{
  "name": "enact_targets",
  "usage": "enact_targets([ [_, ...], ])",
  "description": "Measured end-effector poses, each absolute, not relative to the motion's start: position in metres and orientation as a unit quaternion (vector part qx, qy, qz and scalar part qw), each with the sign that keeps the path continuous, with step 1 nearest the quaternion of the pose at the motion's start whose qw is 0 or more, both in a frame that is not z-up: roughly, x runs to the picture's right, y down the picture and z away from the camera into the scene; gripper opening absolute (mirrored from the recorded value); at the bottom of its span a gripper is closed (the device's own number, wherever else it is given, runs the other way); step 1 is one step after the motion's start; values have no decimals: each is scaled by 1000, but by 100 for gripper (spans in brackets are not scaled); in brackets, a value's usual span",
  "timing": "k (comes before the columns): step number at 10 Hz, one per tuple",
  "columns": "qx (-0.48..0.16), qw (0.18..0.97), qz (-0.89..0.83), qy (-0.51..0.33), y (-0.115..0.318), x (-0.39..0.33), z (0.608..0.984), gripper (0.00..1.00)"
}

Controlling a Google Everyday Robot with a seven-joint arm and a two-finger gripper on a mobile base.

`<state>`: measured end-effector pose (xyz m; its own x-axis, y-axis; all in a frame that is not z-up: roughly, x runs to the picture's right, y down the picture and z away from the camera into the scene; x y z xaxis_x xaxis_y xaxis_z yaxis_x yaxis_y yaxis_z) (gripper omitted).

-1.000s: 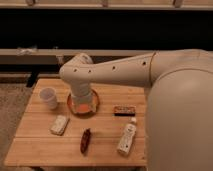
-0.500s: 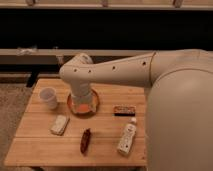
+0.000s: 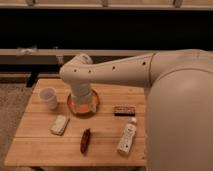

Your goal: Wipe the white sponge on the table

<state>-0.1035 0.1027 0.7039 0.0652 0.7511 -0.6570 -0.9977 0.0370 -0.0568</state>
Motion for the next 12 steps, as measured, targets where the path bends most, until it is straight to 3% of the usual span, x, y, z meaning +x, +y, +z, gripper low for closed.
enact_targets([
  [8, -263, 679, 646, 229, 104, -109, 707, 65],
  [12, -270, 682, 645, 217, 113, -180, 743, 65],
])
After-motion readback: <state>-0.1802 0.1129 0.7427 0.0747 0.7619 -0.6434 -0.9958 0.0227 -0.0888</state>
